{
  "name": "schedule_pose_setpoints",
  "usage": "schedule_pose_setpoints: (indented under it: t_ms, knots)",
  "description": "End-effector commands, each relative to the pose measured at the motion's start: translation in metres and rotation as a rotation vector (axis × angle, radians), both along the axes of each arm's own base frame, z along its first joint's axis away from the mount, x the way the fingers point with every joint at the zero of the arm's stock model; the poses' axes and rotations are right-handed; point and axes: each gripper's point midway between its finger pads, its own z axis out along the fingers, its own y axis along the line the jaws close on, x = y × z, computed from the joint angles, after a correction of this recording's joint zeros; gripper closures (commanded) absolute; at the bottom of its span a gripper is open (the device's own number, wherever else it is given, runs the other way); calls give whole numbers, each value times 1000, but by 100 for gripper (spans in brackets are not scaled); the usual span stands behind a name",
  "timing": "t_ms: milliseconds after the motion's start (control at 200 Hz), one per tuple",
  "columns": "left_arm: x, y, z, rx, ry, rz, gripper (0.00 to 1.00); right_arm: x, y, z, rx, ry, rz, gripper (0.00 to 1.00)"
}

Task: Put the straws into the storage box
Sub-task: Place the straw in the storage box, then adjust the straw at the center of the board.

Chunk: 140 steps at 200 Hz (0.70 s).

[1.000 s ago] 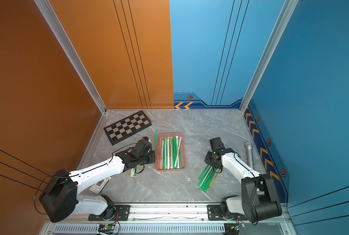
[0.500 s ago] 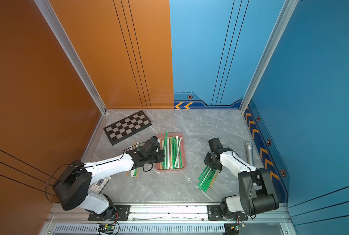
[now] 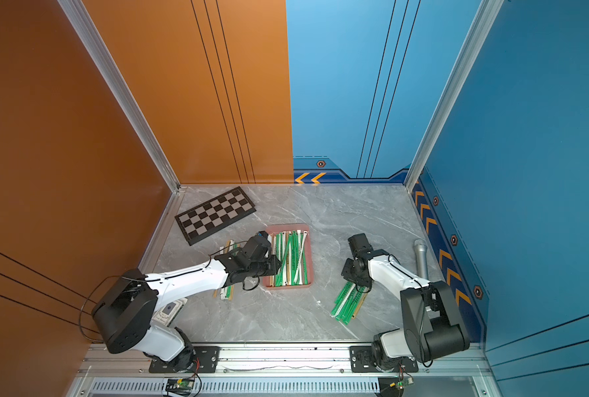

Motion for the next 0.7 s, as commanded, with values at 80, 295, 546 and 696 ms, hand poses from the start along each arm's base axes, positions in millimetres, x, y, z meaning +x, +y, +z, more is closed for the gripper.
schedule_pose_setpoints:
  t_ms: [80, 295, 546, 696]
  knots:
    - [0, 3, 8, 39, -19, 2, 55, 2, -2, 7, -33, -11, 0, 70]
    - [-1, 6, 5, 47, -12, 6, 52, 3, 2, 10, -35, -16, 14, 70]
    - [-2, 6, 5, 51, -14, 2, 48, 6, 0, 34, -55, -75, 18, 70]
    - [-3, 5, 5, 54, -18, -9, 43, -3, -17, 38, -107, -48, 8, 70]
